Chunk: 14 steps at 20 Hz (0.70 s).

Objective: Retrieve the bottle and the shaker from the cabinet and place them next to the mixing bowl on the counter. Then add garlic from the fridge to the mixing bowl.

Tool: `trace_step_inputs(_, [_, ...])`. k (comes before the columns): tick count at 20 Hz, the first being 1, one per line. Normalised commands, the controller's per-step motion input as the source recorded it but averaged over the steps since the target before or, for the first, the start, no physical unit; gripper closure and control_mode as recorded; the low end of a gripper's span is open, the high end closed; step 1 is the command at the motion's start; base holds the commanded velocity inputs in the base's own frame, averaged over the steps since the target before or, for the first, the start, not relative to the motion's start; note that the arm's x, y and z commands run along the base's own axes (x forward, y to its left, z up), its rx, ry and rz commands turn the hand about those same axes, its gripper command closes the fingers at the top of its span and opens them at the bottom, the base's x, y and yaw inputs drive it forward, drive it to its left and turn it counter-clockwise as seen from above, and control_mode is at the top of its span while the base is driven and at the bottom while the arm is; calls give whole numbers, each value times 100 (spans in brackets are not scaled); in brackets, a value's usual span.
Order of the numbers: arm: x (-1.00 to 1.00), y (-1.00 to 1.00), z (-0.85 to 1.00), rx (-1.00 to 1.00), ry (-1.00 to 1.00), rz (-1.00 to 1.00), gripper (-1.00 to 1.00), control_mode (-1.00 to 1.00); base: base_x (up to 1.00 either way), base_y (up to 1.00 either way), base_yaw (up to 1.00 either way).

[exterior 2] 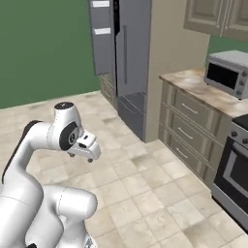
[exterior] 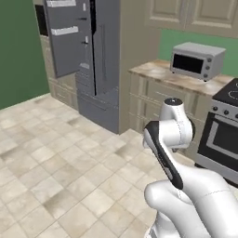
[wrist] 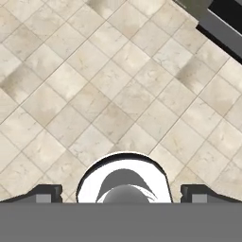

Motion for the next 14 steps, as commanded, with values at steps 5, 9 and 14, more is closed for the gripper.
trace_step_inputs(5, [0,0,0,0,0,0,-100,100,55,100,-35])
trace_step_inputs(9, [0,0,0,0,0,0,-100,100,38,100,-33])
trace_step_inputs(14, [0,0,0,0,0,0,-100,100,3,100,-36])
